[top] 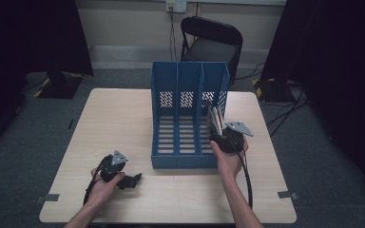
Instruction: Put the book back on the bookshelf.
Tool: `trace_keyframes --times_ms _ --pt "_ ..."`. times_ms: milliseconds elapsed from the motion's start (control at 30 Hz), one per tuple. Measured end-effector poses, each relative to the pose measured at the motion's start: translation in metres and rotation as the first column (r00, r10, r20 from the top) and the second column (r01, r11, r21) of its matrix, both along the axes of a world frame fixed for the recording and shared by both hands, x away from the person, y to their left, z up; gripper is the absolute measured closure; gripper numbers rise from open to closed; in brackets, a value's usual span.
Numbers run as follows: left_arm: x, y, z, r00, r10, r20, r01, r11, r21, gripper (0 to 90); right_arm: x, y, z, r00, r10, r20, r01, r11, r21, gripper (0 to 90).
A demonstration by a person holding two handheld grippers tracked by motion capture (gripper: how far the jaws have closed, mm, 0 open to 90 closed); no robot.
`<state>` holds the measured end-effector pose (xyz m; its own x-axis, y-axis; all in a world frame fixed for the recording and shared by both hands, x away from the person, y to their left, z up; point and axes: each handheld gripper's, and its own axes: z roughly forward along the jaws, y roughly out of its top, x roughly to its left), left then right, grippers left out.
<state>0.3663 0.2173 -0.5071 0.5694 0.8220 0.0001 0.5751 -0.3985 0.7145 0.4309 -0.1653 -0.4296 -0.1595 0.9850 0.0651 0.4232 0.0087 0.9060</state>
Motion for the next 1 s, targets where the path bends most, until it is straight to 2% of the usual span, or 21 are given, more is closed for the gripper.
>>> trace_keyframes --times_ms 67,133,333,467,733,800,1000 --pt "0.0 0.0 0.0 1.0 -0.001 0.0 0.001 1.0 0.001 0.3 0.0 0.0 0.0 1.0 0.003 0.0 -0.003 1.0 0.0 32.8" --pt "0.0 0.0 0.0 1.0 0.0 0.0 0.0 1.0 0.001 0.3 0.001 -0.002 0.0 0.9996 0.03 0.002 -0.03 0.999 0.012 28.2" --pt "0.0 0.0 0.0 1.0 0.0 0.0 0.0 1.0 0.002 0.3 0.003 -0.004 0.0 0.9972 0.073 -0.012 -0.073 0.997 0.025 21.7" --pt "0.0 0.0 0.0 1.0 0.0 0.0 0.0 1.0 0.0 0.3 0.003 -0.008 0.0 0.994 0.107 -0.023 -0.106 0.993 0.054 17.2" --pt "0.0 0.0 0.0 1.0 0.0 0.0 0.0 1.0 -0.001 0.3 0.002 -0.013 0.001 0.9911 0.13 -0.026 -0.128 0.989 0.08 15.3" --pt "0.0 0.0 0.0 1.0 0.001 0.0 -0.001 1.0 0.0 0.3 0.001 -0.016 0.003 0.9892 0.145 -0.025 -0.142 0.986 0.092 19.1" --pt "0.0 0.0 0.0 1.0 0.0 0.0 0.0 1.0 0.0 0.3 -0.001 -0.022 0.005 0.9869 0.16 -0.024 -0.157 0.983 0.1 15.1"
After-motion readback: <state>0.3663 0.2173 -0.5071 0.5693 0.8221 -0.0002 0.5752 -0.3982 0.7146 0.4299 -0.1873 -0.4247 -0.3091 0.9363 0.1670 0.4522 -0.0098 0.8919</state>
